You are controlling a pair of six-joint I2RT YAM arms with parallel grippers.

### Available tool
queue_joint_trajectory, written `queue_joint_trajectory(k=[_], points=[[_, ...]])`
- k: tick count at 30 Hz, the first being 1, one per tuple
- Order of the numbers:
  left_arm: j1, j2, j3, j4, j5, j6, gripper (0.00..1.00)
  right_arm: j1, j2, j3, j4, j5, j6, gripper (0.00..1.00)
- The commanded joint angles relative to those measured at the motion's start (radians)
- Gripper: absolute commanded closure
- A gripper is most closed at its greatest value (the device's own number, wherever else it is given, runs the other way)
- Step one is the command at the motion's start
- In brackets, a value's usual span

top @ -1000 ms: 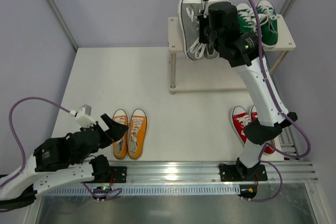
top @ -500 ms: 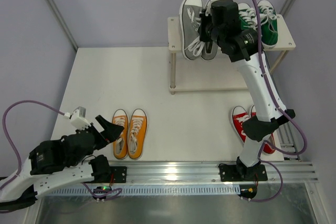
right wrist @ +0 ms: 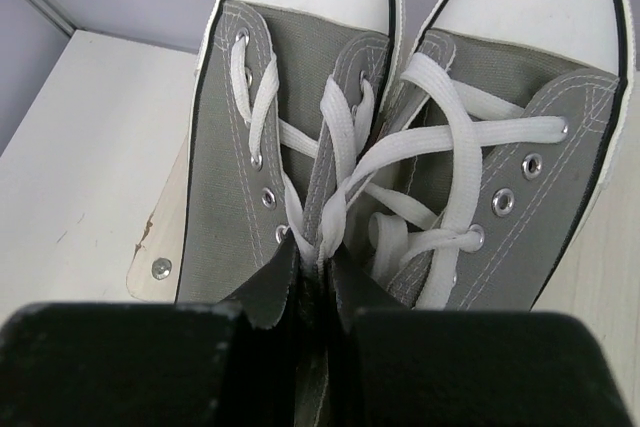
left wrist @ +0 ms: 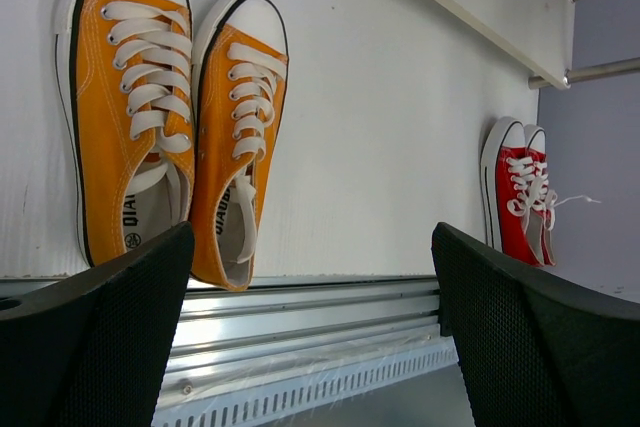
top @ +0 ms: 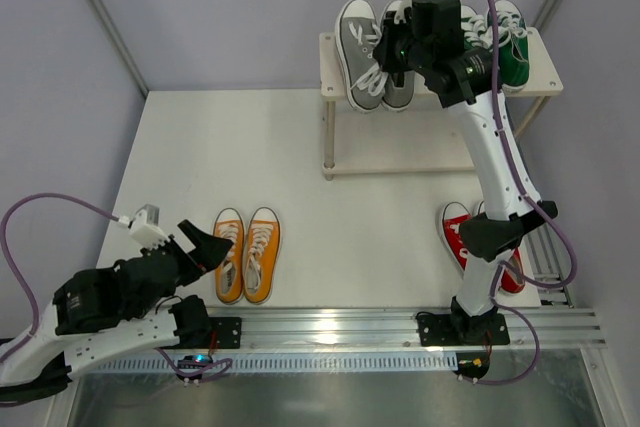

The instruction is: Place and organize the shoes onto the shoe shelf

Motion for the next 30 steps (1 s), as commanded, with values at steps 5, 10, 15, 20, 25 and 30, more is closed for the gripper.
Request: queue_joint_trajectory(k=[5,10,15,20,25,30], points=[[-0.003,-0.036,0.012,-0.036,-0.058,-0.015,0.02,-0.022,0.007,0.056,0.184,-0.08,-0.003,0.96],[-0.003,-0.042,0.02,-0.047,-0.067,-0.015,0.02,-0.027,0.012,0.056,0.19,-0.085,0.002,0.96],[-0.003,-0.044,0.024,-0.047,-0.069,-0.009,0.01,-0.027,-0.04,0.043,0.179,-0.062,0.02,0.62],[-0.003,-0.054,0.012,-0.039,-0.067,-0.009,0.01,-0.022,-0.109,-0.032,0.192,-0.036,0.025,0.29],[-0.003,-0.054,0.012,-0.024,-0.062,-0.004,0.01,-0.022,-0.175,-0.039,0.21,-0.023,0.019,0.17],[-0.003,-0.056,0.015,0.038,-0.039,0.046,0.01,0.015,-0.339,-0.147,0.293,0.009,0.002,0.11]])
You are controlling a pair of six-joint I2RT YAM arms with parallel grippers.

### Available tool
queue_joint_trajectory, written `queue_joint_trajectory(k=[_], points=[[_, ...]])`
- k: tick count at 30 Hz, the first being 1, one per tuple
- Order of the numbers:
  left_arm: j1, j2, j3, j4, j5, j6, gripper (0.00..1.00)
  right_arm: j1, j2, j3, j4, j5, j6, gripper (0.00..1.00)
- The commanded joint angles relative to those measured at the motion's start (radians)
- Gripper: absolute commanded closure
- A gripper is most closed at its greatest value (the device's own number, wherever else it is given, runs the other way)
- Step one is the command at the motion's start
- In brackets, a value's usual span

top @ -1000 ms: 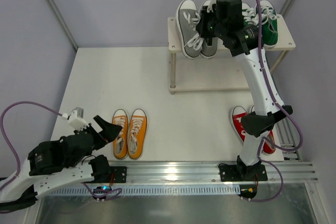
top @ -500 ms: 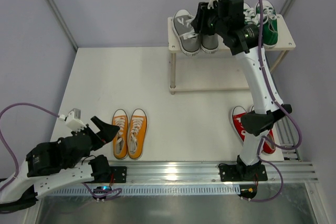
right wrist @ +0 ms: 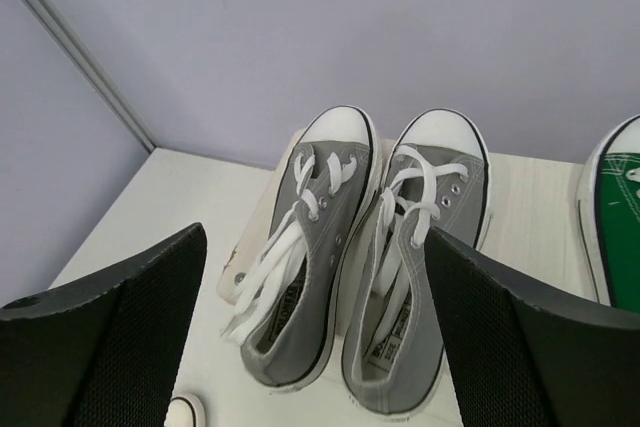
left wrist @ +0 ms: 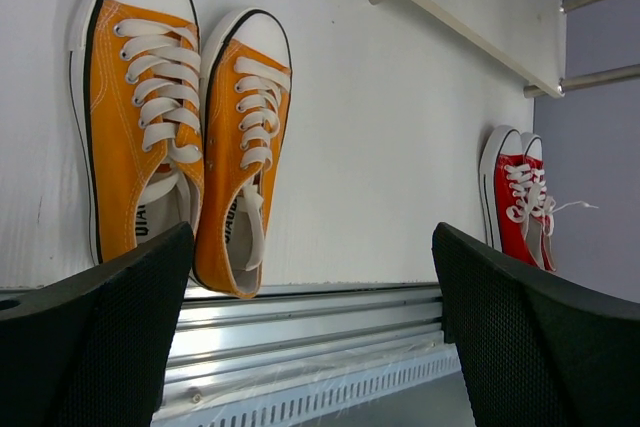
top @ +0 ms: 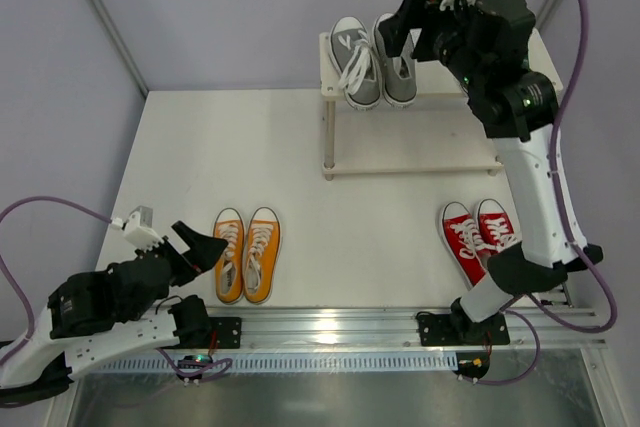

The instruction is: Place and organize the shoes onto the shoe shelf

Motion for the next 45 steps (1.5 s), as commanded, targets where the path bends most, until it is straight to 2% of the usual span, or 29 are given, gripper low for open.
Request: queue_joint_trajectory(k=[1,5,7,10,11,14,15,18,21,23,27,29,32,35,36,38,39,41,42,43,45], points=[[-0.003,-0.008,0.014,0.069,-0.01,0.061,0.01,0.037,-0.167,-0.058,0.101,0.069,-0.019,0.11],[-0.003,0.015,0.011,0.069,-0.013,0.069,0.01,0.125,-0.316,-0.185,0.031,0.162,-0.045,0.08],[-0.003,0.086,0.03,-0.052,-0.034,0.014,0.01,0.184,-0.421,-0.326,0.007,0.218,-0.05,0.07],[-0.003,0.191,0.037,-0.159,-0.018,-0.036,0.01,0.343,-0.523,-0.484,-0.054,0.343,-0.004,0.07],[-0.003,0.276,0.037,-0.163,0.008,-0.033,0.0,0.428,-0.537,-0.51,-0.081,0.406,0.02,0.05],[-0.003,0.428,0.034,-0.131,0.047,0.012,0.0,0.578,-0.564,-0.621,-0.177,0.506,0.123,0.03],[-0.003,0.459,0.031,-0.114,0.053,0.039,0.0,0.672,-0.566,-0.676,-0.212,0.561,0.151,0.02],[-0.001,0.525,-0.008,-0.011,0.042,0.084,0.0,0.803,-0.548,-0.766,-0.261,0.62,0.287,0.0],[0.029,0.535,-0.101,0.07,0.005,0.112,0.0,0.872,-0.551,-0.854,-0.228,0.592,0.382,0.0],[0.059,0.532,-0.141,0.139,0.019,0.157,0.0,0.894,-0.555,-0.885,-0.214,0.583,0.43,0.0],[0.225,0.561,-0.225,0.332,0.112,0.288,0.0,0.934,-0.555,-0.915,-0.221,0.585,0.475,0.0],[0.276,0.608,-0.256,0.4,0.204,0.37,0.0,0.948,-0.554,-0.917,-0.233,0.588,0.485,0.0],[0.318,0.7,-0.247,0.483,0.244,0.452,0.01,0.963,-0.558,-0.926,-0.249,0.594,0.511,0.0],[0.323,0.765,-0.238,0.561,0.272,0.503,0.13,0.972,-0.572,-0.946,-0.25,0.594,0.534,0.0],[0.324,0.782,-0.238,0.58,0.28,0.535,0.26,0.974,-0.574,-0.954,-0.253,0.592,0.539,0.0],[0.327,0.82,-0.238,0.606,0.31,0.547,0.43,0.977,-0.583,-0.96,-0.26,0.594,0.556,0.0],[0.329,0.832,-0.239,0.617,0.324,0.562,0.56,0.978,-0.586,-0.963,-0.266,0.597,0.559,0.0],[0.329,0.852,-0.25,0.638,0.353,0.566,0.71,0.98,-0.6,-0.969,-0.273,0.6,0.57,0.0],[0.329,0.863,-0.256,0.643,0.379,0.566,0.9,0.982,-0.604,-0.974,-0.276,0.603,0.574,0.0],[0.329,0.869,-0.262,0.646,0.392,0.558,1.0,0.982,-0.607,-0.975,-0.279,0.606,0.579,0.0],[0.329,0.866,-0.276,0.649,0.448,0.552,1.0,0.982,-0.618,-0.977,-0.299,0.611,0.59,0.0]])
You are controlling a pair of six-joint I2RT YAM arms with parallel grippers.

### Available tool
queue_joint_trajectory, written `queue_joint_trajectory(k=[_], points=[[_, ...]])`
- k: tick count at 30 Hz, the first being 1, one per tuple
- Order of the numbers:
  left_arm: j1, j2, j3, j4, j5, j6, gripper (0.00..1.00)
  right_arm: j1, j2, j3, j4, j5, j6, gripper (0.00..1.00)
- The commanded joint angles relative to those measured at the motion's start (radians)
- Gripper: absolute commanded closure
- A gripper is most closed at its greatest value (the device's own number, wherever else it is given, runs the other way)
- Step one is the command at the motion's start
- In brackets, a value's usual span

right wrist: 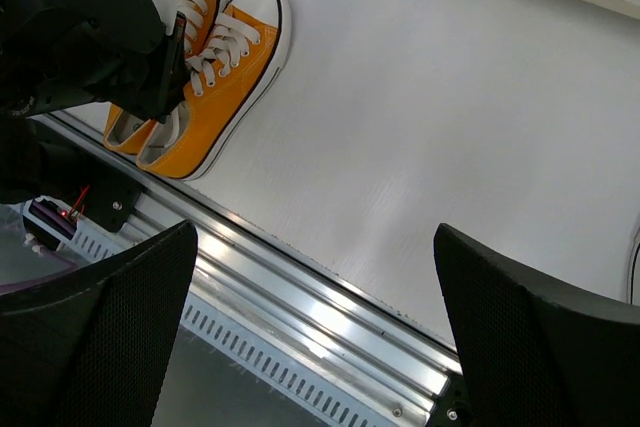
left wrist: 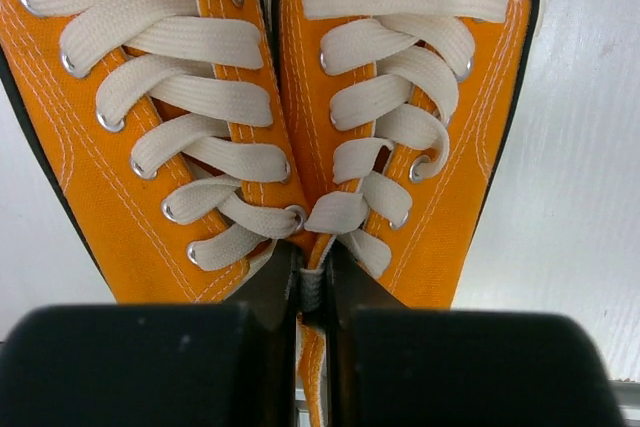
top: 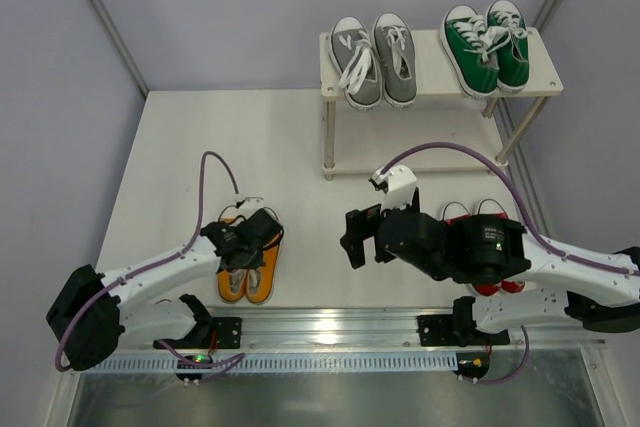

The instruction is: Place and organize the shoes onto the shoe shelf

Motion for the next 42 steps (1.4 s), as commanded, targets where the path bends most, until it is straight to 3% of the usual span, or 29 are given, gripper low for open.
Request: queue_joint_trajectory(k=[1,5,11,16,22,27,37,42], points=[[-0.002,0.003,-0.026,0.132,0.177,-0.012,1.0,0.008,-0.036,0.003,-0.025,0.052,0.048,0.0],[-0.006,-0.077,0.005,0.126,0.25,-0.089,1.0,0.008,-0.054,0.003,-0.089,0.087,0.087,0.0],[-0.024,-0.146,0.169,0.157,0.237,-0.263,1.0,0.008,-0.097,-0.032,-0.157,0.116,0.149,0.0],[-0.067,-0.027,0.254,0.217,0.26,-0.349,1.0,0.008,-0.141,-0.074,-0.212,0.129,0.222,0.0],[-0.219,0.179,0.267,0.358,0.246,-0.442,1.0,0.008,-0.181,-0.138,-0.255,0.127,0.291,0.0],[-0.288,0.346,0.338,0.459,0.231,-0.443,1.0,0.008,-0.21,-0.184,-0.281,0.141,0.35,0.0],[-0.33,0.466,0.53,0.514,0.148,-0.378,1.0,0.008,-0.244,-0.229,-0.329,0.142,0.419,0.0],[-0.331,0.498,0.49,0.531,0.143,-0.398,1.0,0.008,-0.249,-0.261,-0.303,0.119,0.408,0.0]])
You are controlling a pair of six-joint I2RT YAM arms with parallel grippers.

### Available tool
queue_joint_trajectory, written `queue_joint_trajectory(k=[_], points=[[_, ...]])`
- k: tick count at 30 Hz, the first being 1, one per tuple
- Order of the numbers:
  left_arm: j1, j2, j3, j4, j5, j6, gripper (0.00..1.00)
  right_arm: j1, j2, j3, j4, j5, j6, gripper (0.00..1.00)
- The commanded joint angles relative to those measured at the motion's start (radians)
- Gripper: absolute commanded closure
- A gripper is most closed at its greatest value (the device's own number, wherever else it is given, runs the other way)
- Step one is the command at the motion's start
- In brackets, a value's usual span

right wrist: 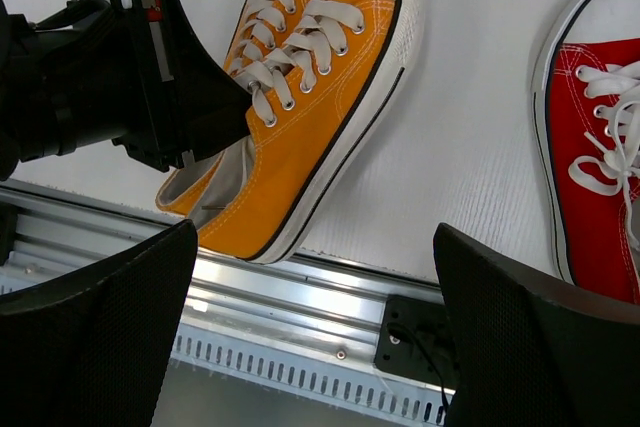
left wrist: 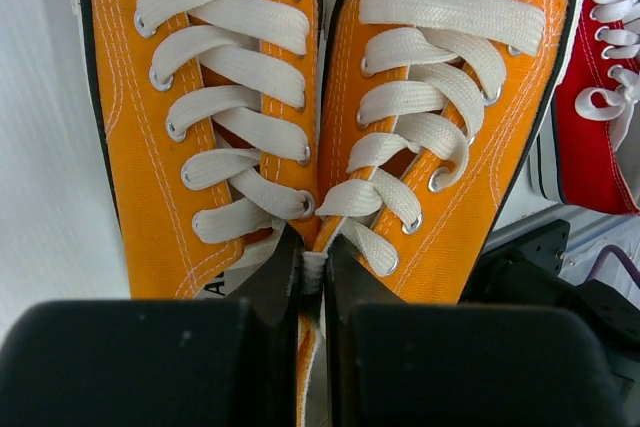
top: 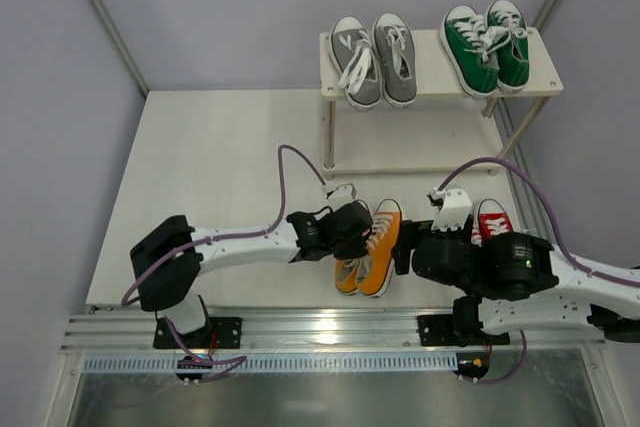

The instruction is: Place and organize the shoes onto the shoe shelf

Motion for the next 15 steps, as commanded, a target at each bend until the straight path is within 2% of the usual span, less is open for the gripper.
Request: queue_joint_trajectory(k=[1,2,4,6,7,9,10,15], points=[[-0.006,-0.003,0.018,0.116,-0.04,-0.012,1.0,0.008,-0.01,-0.025,0.017,0.009,0.021,0.0],[-0.006,0.003,0.0,0.125,-0.039,-0.017,0.88,0.008,-0.01,-0.039,0.026,0.006,0.021,0.0],[-0.006,0.004,-0.015,0.136,-0.037,-0.02,0.72,0.008,-0.01,-0.056,0.035,-0.003,0.026,0.0],[-0.005,-0.003,-0.037,0.156,-0.048,-0.014,0.64,0.008,-0.01,-0.082,0.054,-0.015,0.03,0.0],[-0.006,-0.004,-0.04,0.159,-0.053,-0.009,0.56,0.008,-0.013,-0.09,0.058,-0.02,0.032,0.0],[-0.006,-0.007,-0.054,0.177,-0.062,-0.003,0.49,0.008,-0.014,-0.111,0.075,-0.025,0.041,0.0],[-0.006,-0.009,-0.057,0.179,-0.062,-0.003,0.42,0.008,-0.017,-0.117,0.08,-0.032,0.043,0.0],[-0.006,-0.091,-0.057,0.123,-0.076,0.023,0.33,0.008,-0.026,-0.145,0.1,-0.046,0.066,0.0]])
